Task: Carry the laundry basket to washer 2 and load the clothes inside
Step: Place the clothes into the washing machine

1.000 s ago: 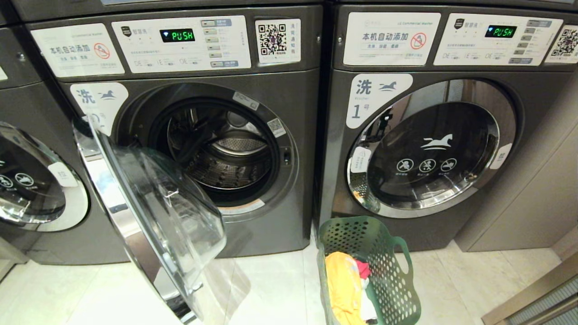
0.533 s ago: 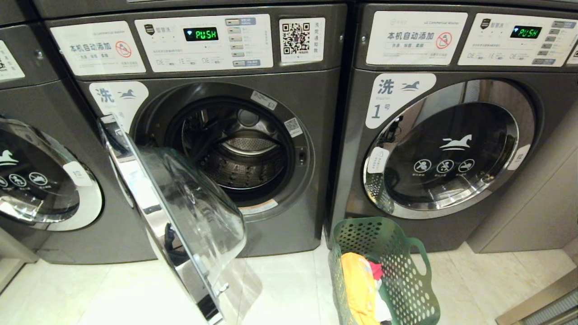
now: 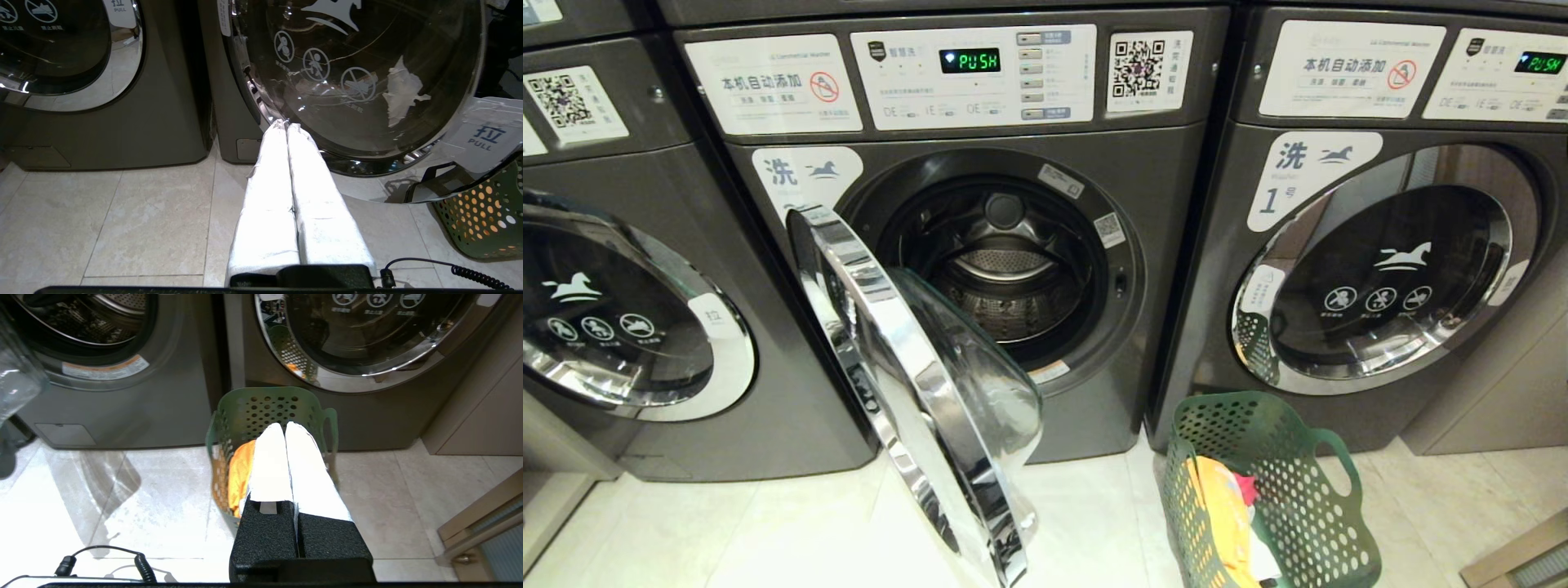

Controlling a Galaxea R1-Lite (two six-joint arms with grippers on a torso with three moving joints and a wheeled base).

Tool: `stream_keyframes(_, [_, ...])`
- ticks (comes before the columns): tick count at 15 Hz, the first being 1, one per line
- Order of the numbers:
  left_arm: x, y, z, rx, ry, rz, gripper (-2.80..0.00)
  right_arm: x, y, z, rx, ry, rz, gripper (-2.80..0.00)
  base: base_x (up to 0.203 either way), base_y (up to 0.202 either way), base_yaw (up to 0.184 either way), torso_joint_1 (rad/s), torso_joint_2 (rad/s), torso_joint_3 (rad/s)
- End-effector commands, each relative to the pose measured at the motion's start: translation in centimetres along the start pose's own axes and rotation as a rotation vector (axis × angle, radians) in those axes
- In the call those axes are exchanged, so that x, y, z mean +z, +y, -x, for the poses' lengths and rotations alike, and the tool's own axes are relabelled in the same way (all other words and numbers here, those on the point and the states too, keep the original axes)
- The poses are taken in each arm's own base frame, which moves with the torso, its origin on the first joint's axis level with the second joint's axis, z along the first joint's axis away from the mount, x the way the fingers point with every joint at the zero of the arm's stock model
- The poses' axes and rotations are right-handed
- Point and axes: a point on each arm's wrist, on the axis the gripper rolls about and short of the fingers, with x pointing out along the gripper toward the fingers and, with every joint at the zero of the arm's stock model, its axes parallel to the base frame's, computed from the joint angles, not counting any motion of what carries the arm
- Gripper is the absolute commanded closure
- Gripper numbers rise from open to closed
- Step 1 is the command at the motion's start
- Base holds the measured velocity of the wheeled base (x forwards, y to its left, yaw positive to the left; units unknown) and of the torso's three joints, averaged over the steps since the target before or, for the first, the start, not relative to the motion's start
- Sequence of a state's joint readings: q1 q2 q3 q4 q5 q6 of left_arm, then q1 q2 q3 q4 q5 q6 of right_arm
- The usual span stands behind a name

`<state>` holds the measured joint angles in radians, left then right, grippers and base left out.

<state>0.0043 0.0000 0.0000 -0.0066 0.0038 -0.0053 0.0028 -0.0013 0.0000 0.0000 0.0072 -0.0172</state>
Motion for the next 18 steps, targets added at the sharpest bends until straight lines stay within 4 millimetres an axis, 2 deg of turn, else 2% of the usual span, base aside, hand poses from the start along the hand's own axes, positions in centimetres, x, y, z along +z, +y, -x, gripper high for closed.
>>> stream_keyframes(1, [0.0, 0.0, 0.0, 0.001, 0.002, 0.001, 0.00, 0.0, 0.0, 0.0, 0.001, 0.003, 0.000, 0.00, 0.000, 0.194, -0.002, -0.002, 0.00, 0.002])
stream_keyframes(5, [0.0, 0.0, 0.0, 0.001, 0.000, 0.001, 0.00, 0.0, 0.0, 0.0, 0.002, 0.003, 0.011, 0.00, 0.000, 0.175, -0.002, 0.003, 0.00, 0.005])
stream_keyframes(8, [0.0, 0.0, 0.0, 0.001, 0.002, 0.001, 0.00, -0.1, 0.0, 0.0, 0.003, 0.003, 0.023, 0.00, 0.000, 0.022, -0.002, 0.000, 0.00, 0.000])
stream_keyframes(10, [0.0, 0.0, 0.0, 0.001, 0.002, 0.001, 0.00, 0.0, 0.0, 0.0, 0.010, 0.001, 0.111, 0.00, 0.000, 0.000, 0.000, 0.000, 0.00, 0.000])
stream_keyframes(11, [0.0, 0.0, 0.0, 0.001, 0.002, 0.001, 0.00, 0.8, 0.0, 0.2, 0.009, -0.027, 0.131, 0.00, 0.000, 0.000, 0.000, 0.000, 0.00, 0.000])
stream_keyframes(12, [0.0, 0.0, 0.0, 0.001, 0.002, 0.001, 0.00, 2.5, 0.0, 0.7, 0.006, -0.075, 0.137, 0.00, 0.000, 0.000, 0.000, 0.000, 0.00, 0.000])
stream_keyframes(14, [0.0, 0.0, 0.0, 0.001, 0.002, 0.001, 0.00, 8.3, -0.1, 2.1, 0.008, -0.169, 0.135, 0.00, 0.000, 0.000, 0.000, 0.000, 0.00, 0.000])
stream_keyframes(15, [0.0, 0.0, 0.0, 0.001, 0.002, 0.001, 0.00, 11.2, -0.1, 2.1, 0.025, -0.172, 0.119, 0.00, 0.000, 0.000, 0.000, 0.000, 0.00, 0.000])
stream_keyframes(16, [0.0, 0.0, 0.0, 0.001, 0.002, 0.001, 0.00, 14.4, -0.2, 1.0, 0.049, -0.143, 0.091, 0.00, 0.000, 0.000, 0.000, 0.000, 0.00, 0.000])
stream_keyframes(18, [0.0, 0.0, 0.0, 0.001, 0.002, -0.002, 0.00, 19.7, -0.1, -3.4, 0.102, -0.046, 0.026, 0.00, 0.000, 0.000, 0.000, 0.000, 0.00, 0.000])
